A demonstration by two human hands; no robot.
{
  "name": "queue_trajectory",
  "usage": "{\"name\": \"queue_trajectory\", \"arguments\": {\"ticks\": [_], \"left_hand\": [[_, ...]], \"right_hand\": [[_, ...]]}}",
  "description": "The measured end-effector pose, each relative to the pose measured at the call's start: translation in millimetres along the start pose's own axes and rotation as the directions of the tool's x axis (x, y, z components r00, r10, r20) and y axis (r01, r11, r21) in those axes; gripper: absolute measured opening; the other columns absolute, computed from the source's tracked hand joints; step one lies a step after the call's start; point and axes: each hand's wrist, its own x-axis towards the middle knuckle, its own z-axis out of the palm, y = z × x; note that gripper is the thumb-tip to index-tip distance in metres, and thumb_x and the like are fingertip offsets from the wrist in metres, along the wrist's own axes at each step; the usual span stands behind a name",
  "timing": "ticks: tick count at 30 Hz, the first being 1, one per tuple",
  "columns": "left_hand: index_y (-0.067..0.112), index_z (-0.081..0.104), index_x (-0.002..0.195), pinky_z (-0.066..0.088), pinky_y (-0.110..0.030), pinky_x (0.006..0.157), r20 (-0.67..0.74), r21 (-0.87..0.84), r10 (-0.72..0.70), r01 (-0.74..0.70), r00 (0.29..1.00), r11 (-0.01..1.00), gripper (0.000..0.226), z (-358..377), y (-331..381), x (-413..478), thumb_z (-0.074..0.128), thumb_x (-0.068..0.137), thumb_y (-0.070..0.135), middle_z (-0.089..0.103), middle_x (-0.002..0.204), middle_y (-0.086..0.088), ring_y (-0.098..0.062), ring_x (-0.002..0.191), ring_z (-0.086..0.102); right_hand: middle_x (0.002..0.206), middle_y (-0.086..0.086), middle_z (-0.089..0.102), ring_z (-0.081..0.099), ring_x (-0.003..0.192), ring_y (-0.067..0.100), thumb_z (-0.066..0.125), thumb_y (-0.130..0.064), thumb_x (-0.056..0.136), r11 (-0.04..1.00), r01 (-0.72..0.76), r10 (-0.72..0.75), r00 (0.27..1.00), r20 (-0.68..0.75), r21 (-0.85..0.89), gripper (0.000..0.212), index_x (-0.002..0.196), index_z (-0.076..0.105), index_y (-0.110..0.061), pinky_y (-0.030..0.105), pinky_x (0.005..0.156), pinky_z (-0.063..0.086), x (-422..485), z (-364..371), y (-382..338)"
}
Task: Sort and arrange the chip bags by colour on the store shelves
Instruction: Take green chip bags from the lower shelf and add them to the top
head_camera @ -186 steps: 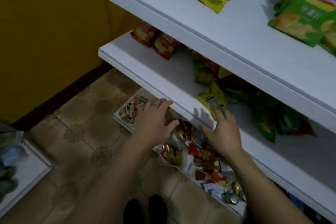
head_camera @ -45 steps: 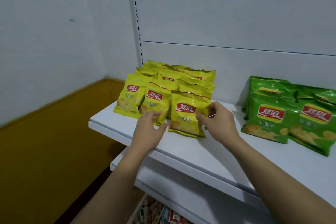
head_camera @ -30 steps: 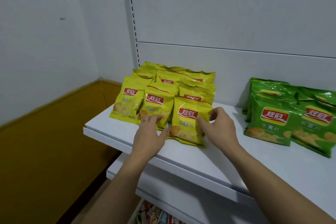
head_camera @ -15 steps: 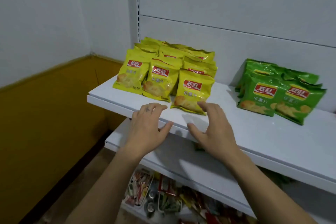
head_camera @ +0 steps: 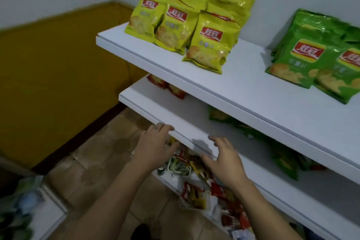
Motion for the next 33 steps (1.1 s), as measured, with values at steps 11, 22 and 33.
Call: {"name": "queue_trajectory", "arguments": {"ticks": [11,22,33], "left_hand": [[0.02,0.053,0.13,0.046,-0.042,0.092,0.102,-0.121,-0.084,0.097,0.991,0.988,0.052,128,80,-10,0.06,0.084,0.044,0.058,0.126,-0.008,-0.028,0.116,0.051],[0.021,0.045,0.136,0.039,-0.042,0.101,0.216,-0.188,0.2,-0.16,0.956,0.969,0.052,203,149,14,0.059,0.09,0.04,0.05,0.136,-0.002,-0.024,0.125,0.043],[0.016,0.052,0.131,0.044,-0.043,0.096,0.182,-0.269,0.286,-0.232,0.941,0.935,0.05,221,146,-8,0.065,0.087,0.037,0.058,0.126,-0.004,-0.026,0.118,0.049]], "right_hand": [[0.13,0.003,0.051,0.049,0.117,0.02,0.065,-0.037,0.087,0.99,-0.099,0.095,0.995,-0.039,-0.101,0.049,0.131,0.052,-0.019,0.025,0.092,0.037,-30,4,144],[0.106,0.027,0.065,0.062,0.099,0.042,0.026,-0.073,0.077,0.762,-0.551,0.494,0.834,-0.246,-0.34,0.088,0.114,0.061,-0.001,0.043,0.083,0.052,-21,-5,251],[0.149,0.016,0.033,0.036,0.131,0.036,0.062,-0.044,0.087,0.794,-0.512,0.441,0.856,-0.27,-0.328,0.079,0.149,0.023,-0.014,0.042,0.104,0.033,-19,-4,279]]}}
